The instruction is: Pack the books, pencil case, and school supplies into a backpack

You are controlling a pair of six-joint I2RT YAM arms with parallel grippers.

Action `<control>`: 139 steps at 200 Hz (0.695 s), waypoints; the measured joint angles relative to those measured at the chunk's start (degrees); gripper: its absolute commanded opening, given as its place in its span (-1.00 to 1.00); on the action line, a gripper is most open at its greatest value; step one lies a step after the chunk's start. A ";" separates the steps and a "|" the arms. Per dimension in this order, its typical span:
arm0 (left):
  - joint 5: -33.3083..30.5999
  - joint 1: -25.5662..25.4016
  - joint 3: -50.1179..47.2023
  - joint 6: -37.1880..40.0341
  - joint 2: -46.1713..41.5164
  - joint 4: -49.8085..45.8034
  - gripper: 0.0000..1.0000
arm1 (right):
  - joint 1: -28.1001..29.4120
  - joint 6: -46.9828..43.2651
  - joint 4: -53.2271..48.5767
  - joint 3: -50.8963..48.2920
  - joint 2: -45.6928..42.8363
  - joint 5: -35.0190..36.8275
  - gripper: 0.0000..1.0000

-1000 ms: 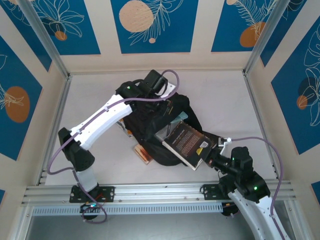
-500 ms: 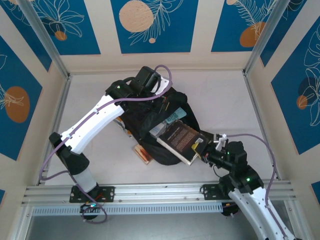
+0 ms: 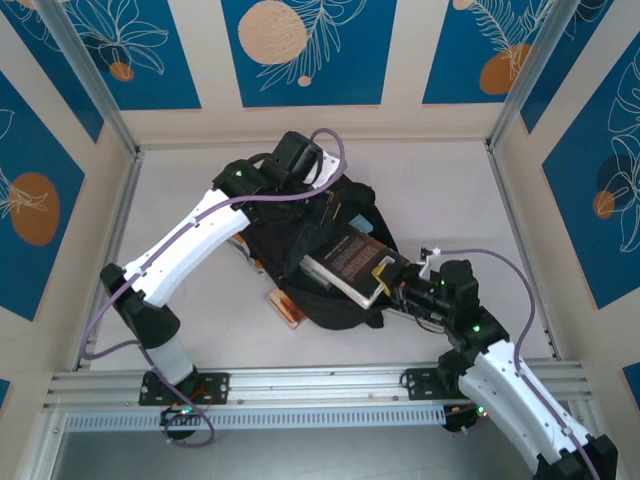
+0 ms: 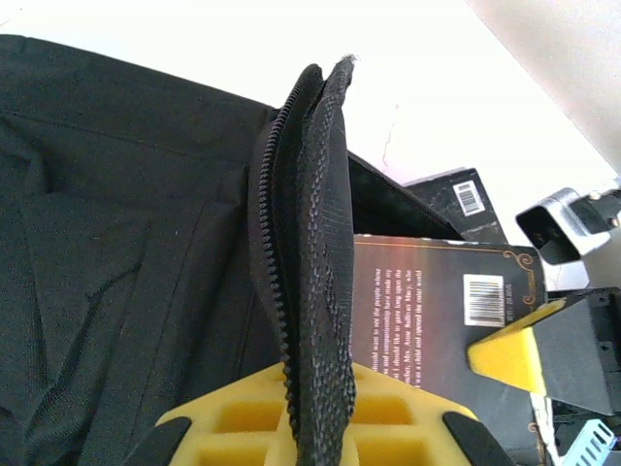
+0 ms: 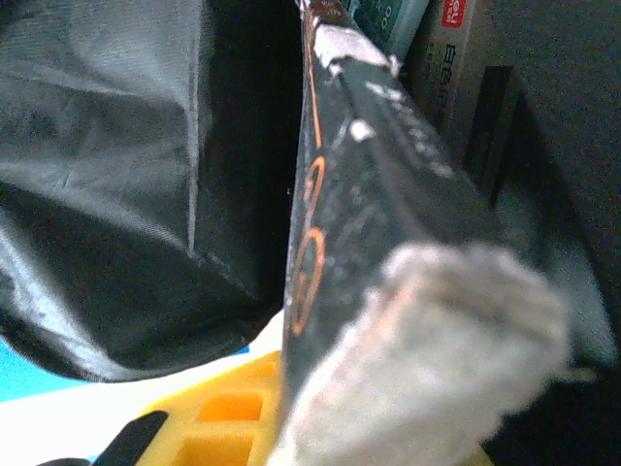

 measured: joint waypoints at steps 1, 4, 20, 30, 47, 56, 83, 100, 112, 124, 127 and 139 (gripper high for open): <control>0.00 0.00 0.02 0.00 0.02 0.00 -1.00 | 0.00 0.00 0.13 0.02 0.17 0.00 -1.00; 0.07 0.00 0.02 0.00 0.04 0.04 -1.00 | 0.02 0.00 0.68 0.09 0.85 0.02 -1.00; 0.15 0.00 0.55 0.02 0.50 0.04 -1.00 | 0.52 0.07 3.28 0.61 4.39 0.28 -1.00; 0.15 0.00 0.94 0.02 0.79 0.09 -1.00 | 1.03 0.00 4.55 1.16 6.32 0.63 -1.00; 0.15 0.02 1.22 0.04 0.92 0.07 -1.00 | 1.99 -0.13 6.21 2.38 8.85 1.38 -1.00; 0.15 0.04 1.51 0.04 1.03 0.07 -1.00 | 2.40 -0.31 6.95 3.06 9.94 1.70 -1.00; 0.17 0.11 2.82 0.04 1.64 0.09 -1.00 | 2.99 -0.79 9.51 4.81 13.16 2.49 -1.00; 0.20 0.35 2.89 0.04 1.68 0.09 -1.00 | 2.99 -1.14 10.29 5.73 14.69 2.86 -1.00; 0.55 0.59 2.89 0.04 1.68 0.17 -1.00 | 3.04 -1.36 10.80 6.10 15.58 3.13 -1.00; 1.27 0.85 2.56 0.04 1.66 0.79 -1.00 | 3.04 -1.66 11.21 6.49 16.59 3.32 -1.00; 1.42 0.92 2.38 0.04 1.64 1.01 -1.00 | 3.04 -1.79 11.28 6.64 16.85 3.37 -1.00; 2.43 1.14 1.44 0.04 1.60 2.21 -1.00 | 3.41 -2.16 11.61 7.32 18.36 3.74 -1.00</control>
